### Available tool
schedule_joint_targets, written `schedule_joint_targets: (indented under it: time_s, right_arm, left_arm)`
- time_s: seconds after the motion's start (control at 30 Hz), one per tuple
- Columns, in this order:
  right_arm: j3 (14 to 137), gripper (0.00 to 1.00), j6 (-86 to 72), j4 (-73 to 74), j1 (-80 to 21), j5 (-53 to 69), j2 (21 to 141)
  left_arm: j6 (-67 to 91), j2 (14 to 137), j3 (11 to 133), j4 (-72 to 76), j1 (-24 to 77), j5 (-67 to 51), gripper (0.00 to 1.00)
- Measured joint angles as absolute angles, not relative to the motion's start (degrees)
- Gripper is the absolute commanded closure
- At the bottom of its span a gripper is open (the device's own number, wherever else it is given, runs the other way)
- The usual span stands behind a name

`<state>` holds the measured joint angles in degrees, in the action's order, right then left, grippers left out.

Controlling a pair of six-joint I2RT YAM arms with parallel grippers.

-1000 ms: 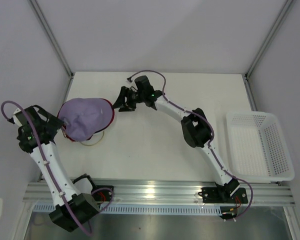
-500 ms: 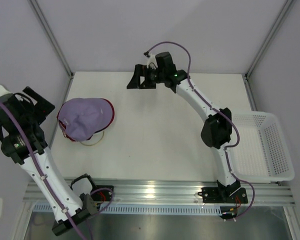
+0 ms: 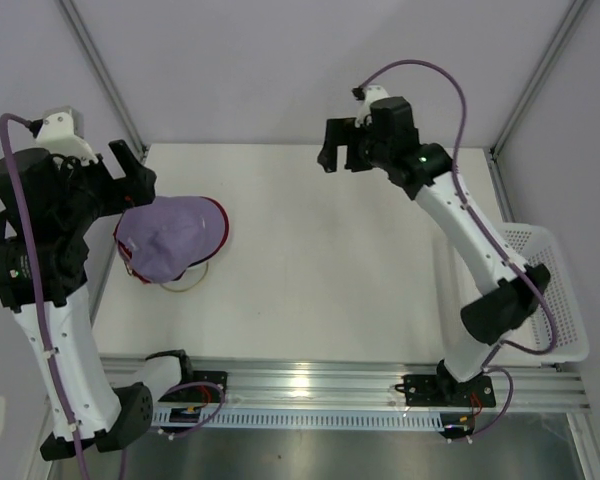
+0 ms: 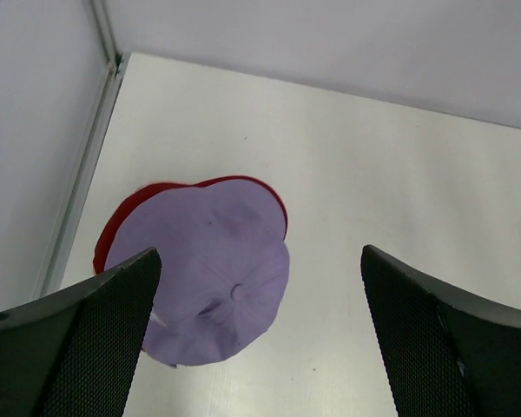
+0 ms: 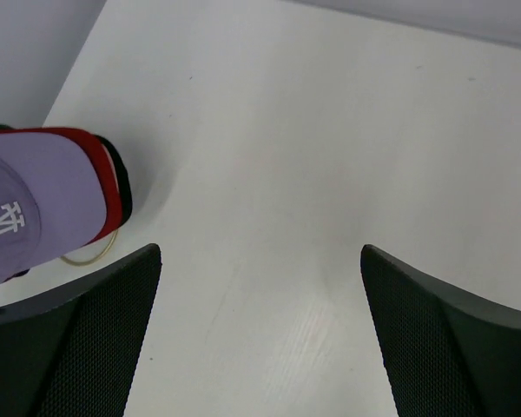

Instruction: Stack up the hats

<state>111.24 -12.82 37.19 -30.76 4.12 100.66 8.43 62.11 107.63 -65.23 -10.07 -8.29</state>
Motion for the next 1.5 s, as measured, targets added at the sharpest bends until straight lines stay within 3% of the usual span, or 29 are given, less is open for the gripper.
schedule_joint_targets:
  time_s: [0.23,0.47,1.5]
  right_arm:
    - [96.8,0.00,-13.5,35.2,-22.7,-4.1,78.8]
    - [82.8,0.01,-15.7,34.5,-16.2,-7.3,64.5]
    - [80.4,0.00,-19.0,33.2,-13.8,-4.0,67.8]
  left_arm:
    - [6.8,59.6,107.1,-61.7,-0.7,-9.4,0.01]
    - [6.3,52.3,91.3,-57.9,3.4,-9.0,0.00]
    - [10.5,46.7,83.9,-51.3,3.6,2.0,0.00]
